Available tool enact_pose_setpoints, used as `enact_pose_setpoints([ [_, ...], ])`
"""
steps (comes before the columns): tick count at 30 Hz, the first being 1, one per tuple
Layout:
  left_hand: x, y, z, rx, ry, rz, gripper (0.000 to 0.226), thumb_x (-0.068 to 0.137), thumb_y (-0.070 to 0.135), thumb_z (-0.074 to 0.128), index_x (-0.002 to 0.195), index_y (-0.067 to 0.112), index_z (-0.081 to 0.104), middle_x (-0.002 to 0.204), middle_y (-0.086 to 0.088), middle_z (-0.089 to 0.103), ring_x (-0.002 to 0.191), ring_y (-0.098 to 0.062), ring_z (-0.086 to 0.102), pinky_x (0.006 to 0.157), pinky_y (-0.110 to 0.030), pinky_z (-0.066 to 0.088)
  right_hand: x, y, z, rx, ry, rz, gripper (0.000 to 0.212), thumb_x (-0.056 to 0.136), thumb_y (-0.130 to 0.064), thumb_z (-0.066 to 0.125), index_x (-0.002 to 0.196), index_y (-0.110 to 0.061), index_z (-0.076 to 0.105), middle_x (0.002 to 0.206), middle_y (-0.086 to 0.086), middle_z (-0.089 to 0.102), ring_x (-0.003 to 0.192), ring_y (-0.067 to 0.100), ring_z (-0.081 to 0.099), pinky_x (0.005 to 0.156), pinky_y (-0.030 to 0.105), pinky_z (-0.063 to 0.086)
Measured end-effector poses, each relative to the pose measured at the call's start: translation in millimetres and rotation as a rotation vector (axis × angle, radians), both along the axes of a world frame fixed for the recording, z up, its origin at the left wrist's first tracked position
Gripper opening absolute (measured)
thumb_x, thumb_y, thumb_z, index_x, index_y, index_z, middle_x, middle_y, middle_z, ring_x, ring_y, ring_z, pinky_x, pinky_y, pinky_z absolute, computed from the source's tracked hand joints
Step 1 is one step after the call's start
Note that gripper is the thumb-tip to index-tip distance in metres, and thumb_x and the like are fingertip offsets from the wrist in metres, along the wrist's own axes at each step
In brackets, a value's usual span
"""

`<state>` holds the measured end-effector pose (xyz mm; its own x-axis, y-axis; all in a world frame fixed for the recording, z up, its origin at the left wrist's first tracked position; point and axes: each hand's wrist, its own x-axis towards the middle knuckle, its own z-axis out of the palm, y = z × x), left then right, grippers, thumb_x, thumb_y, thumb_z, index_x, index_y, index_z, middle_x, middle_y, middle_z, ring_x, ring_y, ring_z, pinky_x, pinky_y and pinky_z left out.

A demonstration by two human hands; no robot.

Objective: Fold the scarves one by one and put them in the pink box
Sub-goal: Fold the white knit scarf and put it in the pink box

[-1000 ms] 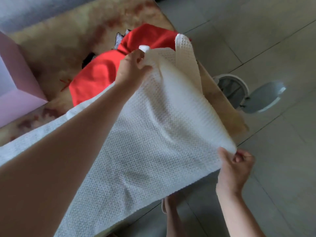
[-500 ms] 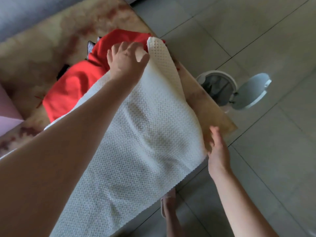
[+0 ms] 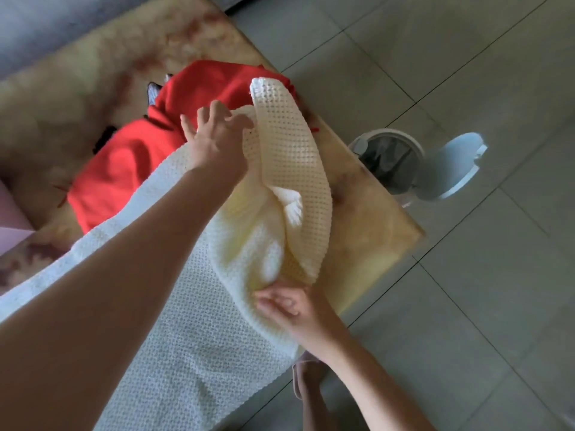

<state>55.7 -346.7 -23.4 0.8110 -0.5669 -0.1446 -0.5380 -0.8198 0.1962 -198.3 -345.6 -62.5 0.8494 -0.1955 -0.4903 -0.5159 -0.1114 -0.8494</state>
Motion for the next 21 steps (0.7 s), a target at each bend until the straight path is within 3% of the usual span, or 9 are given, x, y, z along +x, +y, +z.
enact_pose_setpoints([
  [2, 3, 10, -1, 0.034, -0.062, 0.029, 0.051, 0.079, 0.0, 0.054, 0.124, 0.023, 0.058, 0.137, -0.012, 0.032, 0.132, -0.032, 0.026, 0.116, -0.054, 0.008, 2, -14, 2, -0.049, -0.021, -0.346, 0.027, 0.089, -0.035, 0.062, 0.113, -0.024, 0.064, 0.099, -0.014, 0.068, 0.081, -0.008, 0.061, 0.07, 0.013, 0.048],
  [4, 5, 18, -2, 0.062, -0.084, 0.047, 0.048, 0.08, 0.0, 0.052, 0.123, 0.02, 0.059, 0.147, -0.014, 0.024, 0.139, -0.033, 0.016, 0.117, -0.051, 0.005, 7, -39, -13, -0.136, 0.032, -0.659, 0.053, 0.082, -0.042, 0.069, 0.127, -0.02, 0.053, 0.117, -0.007, 0.063, 0.102, 0.0, 0.059, 0.088, 0.02, 0.048],
  [6, 5, 21, -2, 0.05, -0.059, 0.036, 0.044, 0.08, 0.001, 0.053, 0.12, 0.019, 0.061, 0.154, -0.014, 0.014, 0.143, -0.031, 0.007, 0.117, -0.051, 0.003, 18, -57, -28, -0.168, 0.177, -0.71, 0.084, 0.069, -0.057, 0.074, 0.137, -0.02, 0.041, 0.133, 0.0, 0.053, 0.123, 0.016, 0.049, 0.103, 0.038, 0.043],
  [8, 4, 19, -3, 0.012, -0.011, 0.026, 0.037, 0.082, 0.009, 0.06, 0.119, 0.017, 0.06, 0.156, -0.012, 0.011, 0.145, -0.028, 0.003, 0.117, -0.053, 0.002, 29, -64, -41, -0.157, 0.227, -0.666, 0.091, 0.055, -0.065, 0.077, 0.127, -0.02, 0.048, 0.12, 0.0, 0.062, 0.112, 0.021, 0.058, 0.094, 0.043, 0.05],
  [11, 1, 11, -7, 0.022, 0.085, 0.03, 0.048, 0.081, 0.028, 0.069, 0.126, 0.02, 0.052, 0.151, -0.008, 0.023, 0.144, -0.025, 0.009, 0.115, -0.058, 0.0, 43, -59, -43, -0.041, 0.2, -0.652, 0.056, 0.063, -0.039, 0.083, 0.109, -0.018, 0.059, 0.095, -0.003, 0.071, 0.083, 0.012, 0.068, 0.07, 0.027, 0.057],
  [13, 0, 8, -10, 0.045, 0.058, 0.031, 0.061, 0.079, 0.031, 0.071, 0.133, 0.021, 0.044, 0.14, -0.01, 0.038, 0.138, -0.029, 0.023, 0.116, -0.057, 0.0, 47, -56, -43, -0.009, 0.197, -0.659, 0.031, 0.072, -0.027, 0.077, 0.099, -0.018, 0.065, 0.089, 0.001, 0.072, 0.081, 0.018, 0.069, 0.072, 0.035, 0.058],
  [15, 1, 5, -10, 0.034, 0.009, 0.05, 0.065, 0.079, 0.028, 0.071, 0.135, 0.019, 0.039, 0.132, -0.013, 0.047, 0.132, -0.032, 0.032, 0.117, -0.052, 0.005, 46, -62, -36, 0.053, 0.116, -0.758, 0.026, 0.077, -0.028, 0.073, 0.1, -0.022, 0.064, 0.096, 0.003, 0.071, 0.089, 0.021, 0.068, 0.082, 0.045, 0.056],
  [18, 6, 2, -9, 0.052, 0.008, 0.065, 0.058, 0.081, 0.025, 0.07, 0.132, 0.015, 0.046, 0.126, -0.015, 0.055, 0.126, -0.033, 0.041, 0.113, -0.044, 0.018, 38, -96, -14, 0.019, -0.054, -0.963, 0.038, 0.084, -0.027, 0.069, 0.119, -0.016, 0.058, 0.112, 0.002, 0.066, 0.102, 0.017, 0.064, 0.089, 0.04, 0.054],
  [21, 1, -4, -9, -0.038, 0.015, 0.059, 0.039, 0.083, 0.029, 0.065, 0.12, 0.019, 0.061, 0.124, -0.014, 0.056, 0.123, -0.032, 0.042, 0.108, -0.041, 0.022, 24, -149, 12, -0.029, -0.209, -1.126, 0.018, 0.089, -0.023, 0.063, 0.101, -0.01, 0.064, 0.096, 0.005, 0.069, 0.09, 0.023, 0.068, 0.081, 0.045, 0.057],
])
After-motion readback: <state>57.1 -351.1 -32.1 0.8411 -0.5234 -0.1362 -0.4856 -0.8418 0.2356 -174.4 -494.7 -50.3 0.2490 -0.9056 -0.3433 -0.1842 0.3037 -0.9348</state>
